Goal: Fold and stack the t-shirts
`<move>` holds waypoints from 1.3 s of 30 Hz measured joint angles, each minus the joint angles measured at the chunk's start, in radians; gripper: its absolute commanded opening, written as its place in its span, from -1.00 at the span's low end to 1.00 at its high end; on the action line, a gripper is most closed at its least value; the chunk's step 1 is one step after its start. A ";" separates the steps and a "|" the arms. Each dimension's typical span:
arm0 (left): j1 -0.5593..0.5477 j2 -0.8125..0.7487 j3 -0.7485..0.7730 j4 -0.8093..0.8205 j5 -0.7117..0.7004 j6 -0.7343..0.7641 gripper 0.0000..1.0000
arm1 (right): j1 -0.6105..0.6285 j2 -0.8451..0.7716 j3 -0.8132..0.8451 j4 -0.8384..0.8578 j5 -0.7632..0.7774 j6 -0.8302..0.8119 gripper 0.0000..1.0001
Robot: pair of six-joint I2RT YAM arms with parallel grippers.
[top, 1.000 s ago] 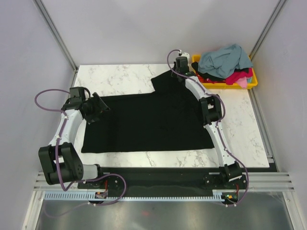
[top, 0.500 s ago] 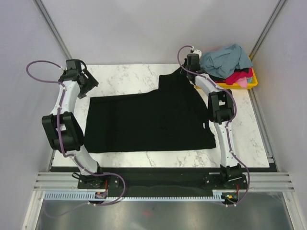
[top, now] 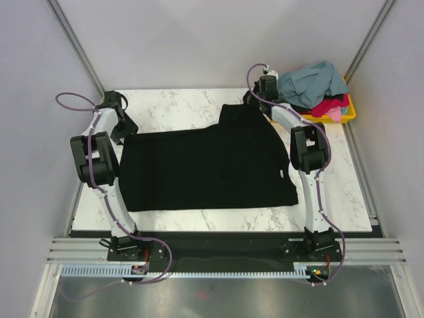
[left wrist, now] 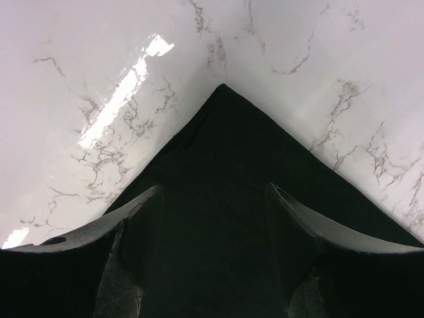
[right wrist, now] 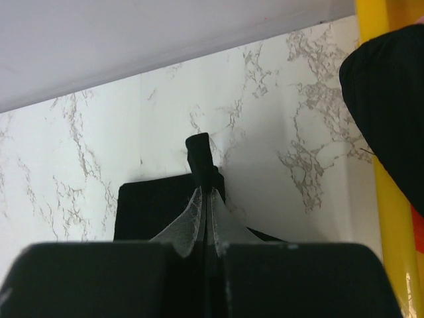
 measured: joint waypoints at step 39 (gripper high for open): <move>0.000 0.144 0.191 0.047 -0.007 -0.056 -0.96 | -0.007 0.000 -0.028 0.001 -0.035 0.013 -1.00</move>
